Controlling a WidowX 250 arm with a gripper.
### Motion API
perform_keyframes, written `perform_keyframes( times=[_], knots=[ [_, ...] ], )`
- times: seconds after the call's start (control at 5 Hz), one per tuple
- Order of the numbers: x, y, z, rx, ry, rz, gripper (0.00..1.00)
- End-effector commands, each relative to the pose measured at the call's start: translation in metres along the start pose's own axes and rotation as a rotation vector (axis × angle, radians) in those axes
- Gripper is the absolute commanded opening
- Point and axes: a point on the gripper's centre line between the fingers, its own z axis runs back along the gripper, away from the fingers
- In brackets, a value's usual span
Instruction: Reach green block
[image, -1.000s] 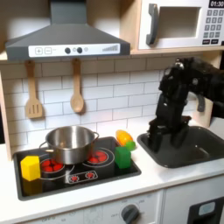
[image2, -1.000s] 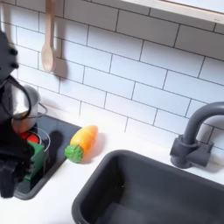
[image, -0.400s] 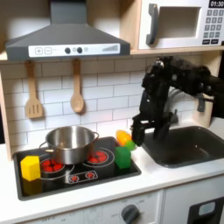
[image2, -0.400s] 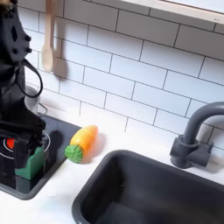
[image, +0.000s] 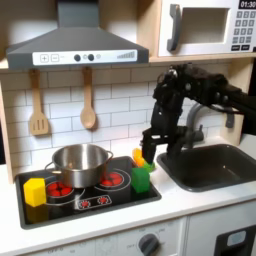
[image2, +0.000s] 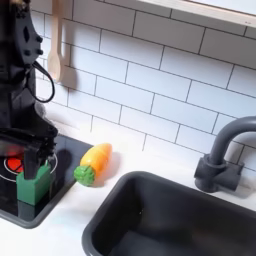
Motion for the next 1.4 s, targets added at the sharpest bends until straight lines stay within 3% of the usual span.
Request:
perform_keyframes(
  times=[0.0, 0.6, 1.2],
  knots=[
    [0.017, 0.002, -0.012, 0.007, -0.001, -0.016, 1.0],
    [0.035, -0.002, -0.034, 0.002, 0.007, -0.029, 1.0],
    [0.038, -0.001, -0.052, 0.003, 0.042, -0.018, 1.0]
  ],
)
